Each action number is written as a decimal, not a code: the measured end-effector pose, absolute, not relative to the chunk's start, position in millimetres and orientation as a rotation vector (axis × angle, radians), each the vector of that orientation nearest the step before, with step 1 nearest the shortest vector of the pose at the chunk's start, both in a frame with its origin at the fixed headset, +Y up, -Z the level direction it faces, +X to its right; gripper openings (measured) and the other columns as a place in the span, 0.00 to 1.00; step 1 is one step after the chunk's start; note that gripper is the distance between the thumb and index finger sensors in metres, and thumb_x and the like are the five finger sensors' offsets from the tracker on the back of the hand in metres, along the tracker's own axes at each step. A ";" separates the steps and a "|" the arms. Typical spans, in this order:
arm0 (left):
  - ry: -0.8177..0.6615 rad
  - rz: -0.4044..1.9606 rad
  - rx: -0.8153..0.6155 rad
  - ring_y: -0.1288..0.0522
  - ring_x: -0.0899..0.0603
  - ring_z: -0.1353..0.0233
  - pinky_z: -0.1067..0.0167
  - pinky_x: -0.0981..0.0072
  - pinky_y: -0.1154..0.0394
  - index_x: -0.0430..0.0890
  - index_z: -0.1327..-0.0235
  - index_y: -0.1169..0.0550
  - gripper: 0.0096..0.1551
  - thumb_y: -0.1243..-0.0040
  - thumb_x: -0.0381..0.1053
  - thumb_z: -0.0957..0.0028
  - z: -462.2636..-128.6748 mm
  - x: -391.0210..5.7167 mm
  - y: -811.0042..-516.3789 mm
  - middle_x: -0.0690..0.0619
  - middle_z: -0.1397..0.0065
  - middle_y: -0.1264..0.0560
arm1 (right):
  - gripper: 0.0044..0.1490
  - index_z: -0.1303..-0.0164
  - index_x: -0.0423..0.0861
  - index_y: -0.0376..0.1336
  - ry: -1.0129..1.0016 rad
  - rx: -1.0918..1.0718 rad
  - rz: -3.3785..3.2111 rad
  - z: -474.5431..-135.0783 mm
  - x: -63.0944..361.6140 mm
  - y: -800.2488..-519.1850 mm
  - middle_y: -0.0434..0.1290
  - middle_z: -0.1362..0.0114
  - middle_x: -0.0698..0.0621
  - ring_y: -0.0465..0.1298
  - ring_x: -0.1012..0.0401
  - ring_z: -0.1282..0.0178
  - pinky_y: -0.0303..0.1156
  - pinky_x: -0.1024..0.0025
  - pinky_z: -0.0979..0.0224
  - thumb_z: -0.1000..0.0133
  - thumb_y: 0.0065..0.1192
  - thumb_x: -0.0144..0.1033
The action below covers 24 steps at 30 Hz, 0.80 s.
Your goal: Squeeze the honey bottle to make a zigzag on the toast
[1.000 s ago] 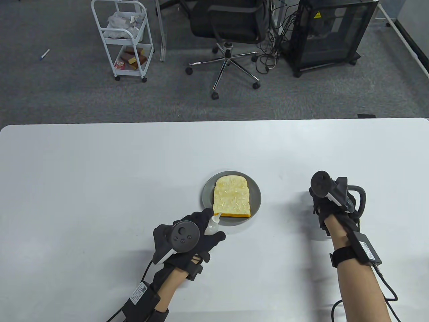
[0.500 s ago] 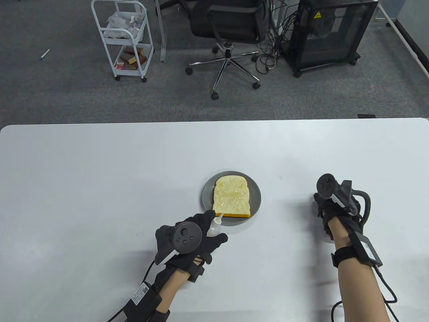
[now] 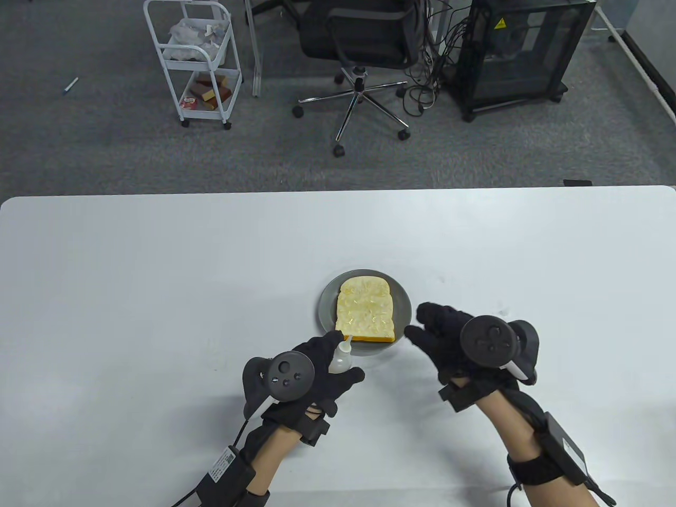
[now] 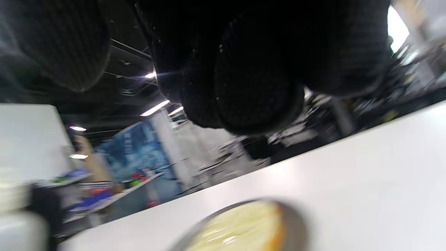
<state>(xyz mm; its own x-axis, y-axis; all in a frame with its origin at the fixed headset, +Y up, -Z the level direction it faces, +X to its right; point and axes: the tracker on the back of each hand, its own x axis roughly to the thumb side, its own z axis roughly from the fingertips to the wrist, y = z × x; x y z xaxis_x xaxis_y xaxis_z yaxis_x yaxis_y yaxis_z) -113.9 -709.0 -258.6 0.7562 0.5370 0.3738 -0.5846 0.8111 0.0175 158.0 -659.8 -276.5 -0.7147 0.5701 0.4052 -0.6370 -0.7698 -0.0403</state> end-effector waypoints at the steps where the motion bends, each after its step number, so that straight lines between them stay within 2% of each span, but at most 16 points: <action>1: -0.371 0.622 0.145 0.13 0.37 0.44 0.42 0.42 0.21 0.43 0.34 0.24 0.47 0.17 0.68 0.57 -257.4 -113.2 -708.2 0.44 0.40 0.18 | 0.44 0.37 0.37 0.71 -0.184 0.515 2.365 -271.3 147.9 -662.3 0.83 0.45 0.42 0.85 0.50 0.56 0.81 0.55 0.52 0.49 0.70 0.60; 7: -0.420 0.664 0.153 0.12 0.37 0.45 0.42 0.42 0.21 0.42 0.35 0.24 0.47 0.17 0.69 0.58 -251.0 -104.2 -706.3 0.43 0.40 0.18 | 0.48 0.34 0.37 0.70 -0.120 0.520 2.257 -260.8 124.6 -675.4 0.79 0.41 0.41 0.82 0.48 0.52 0.79 0.51 0.48 0.52 0.76 0.60; 16: -0.453 0.644 0.145 0.12 0.37 0.46 0.43 0.43 0.20 0.40 0.36 0.23 0.48 0.17 0.69 0.59 -244.1 -87.7 -707.5 0.43 0.41 0.17 | 0.42 0.41 0.36 0.74 -0.113 0.502 2.219 -257.1 123.5 -682.4 0.82 0.47 0.43 0.83 0.51 0.58 0.80 0.54 0.53 0.52 0.79 0.56; 24: -0.453 0.628 0.157 0.11 0.38 0.46 0.43 0.44 0.19 0.40 0.37 0.23 0.48 0.16 0.69 0.59 -242.0 -85.0 -709.1 0.43 0.42 0.17 | 0.40 0.42 0.34 0.74 -0.126 0.509 2.235 -253.7 117.9 -687.9 0.83 0.49 0.42 0.83 0.51 0.58 0.80 0.54 0.53 0.51 0.79 0.54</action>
